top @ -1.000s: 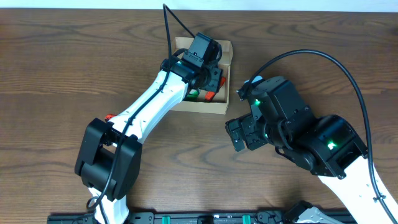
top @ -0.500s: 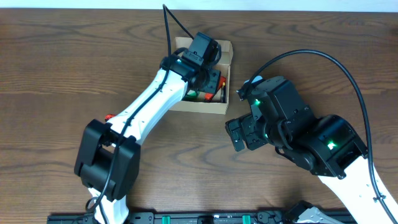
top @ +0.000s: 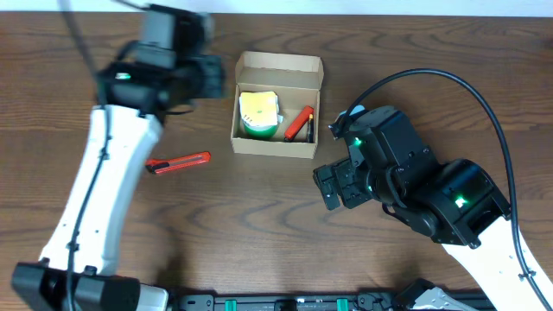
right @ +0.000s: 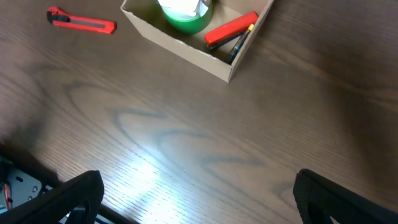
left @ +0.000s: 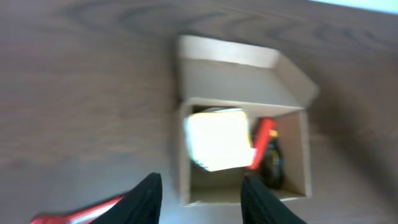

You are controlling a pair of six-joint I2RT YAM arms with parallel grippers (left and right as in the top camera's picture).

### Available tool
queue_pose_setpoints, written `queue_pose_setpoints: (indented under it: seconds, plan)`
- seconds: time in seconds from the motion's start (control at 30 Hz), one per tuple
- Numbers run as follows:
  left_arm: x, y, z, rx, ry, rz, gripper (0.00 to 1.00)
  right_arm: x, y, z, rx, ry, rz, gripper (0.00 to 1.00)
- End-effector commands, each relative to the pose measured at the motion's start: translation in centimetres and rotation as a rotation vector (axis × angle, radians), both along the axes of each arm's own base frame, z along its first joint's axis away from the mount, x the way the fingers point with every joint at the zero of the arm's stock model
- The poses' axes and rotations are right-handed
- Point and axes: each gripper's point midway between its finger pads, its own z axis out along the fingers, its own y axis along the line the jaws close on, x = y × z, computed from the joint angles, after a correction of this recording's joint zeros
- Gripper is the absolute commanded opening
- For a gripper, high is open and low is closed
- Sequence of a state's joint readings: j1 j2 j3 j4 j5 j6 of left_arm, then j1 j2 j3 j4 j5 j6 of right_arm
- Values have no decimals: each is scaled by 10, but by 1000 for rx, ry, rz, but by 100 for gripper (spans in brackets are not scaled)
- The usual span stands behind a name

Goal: Pack container
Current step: 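Release the dispenser and move the left gripper over the red box cutter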

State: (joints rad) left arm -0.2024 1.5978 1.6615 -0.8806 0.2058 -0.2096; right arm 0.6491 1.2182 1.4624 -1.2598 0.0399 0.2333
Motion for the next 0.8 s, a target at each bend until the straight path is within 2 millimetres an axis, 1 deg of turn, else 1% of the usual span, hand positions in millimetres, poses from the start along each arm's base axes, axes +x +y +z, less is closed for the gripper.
queue_pose_setpoints:
  seconds: [0.0,0.1,0.2,0.27,0.37,0.5,0.63,0.73,0.77]
  plan:
    - [0,30,-3,-33,41,57,40,1,-2,0,-5,-2,2,99]
    - [-4,54,-20,-67,96,110,36,1,-2,0,-5,-2,2,99]
    - [-11,72,-47,-82,163,161,34,1,-2,0,-5,-2,2,99]
    - [-19,80,-67,-83,214,187,33,1,-2,0,-5,-2,2,99]
    - [-30,83,-95,-79,279,216,31,1,-2,0,-5,-2,2,99]
    - [-37,82,-124,-89,315,241,31,1,-2,0,-5,-2,2,99]
    - [-42,85,-143,-87,335,279,35,1,-2,0,-5,-2,2,99]
    - [-47,85,-150,-98,362,312,37,1,-2,0,-5,-2,2,99]
    - [-48,84,-152,-101,369,319,40,1,-2,0,-5,-2,2,99]
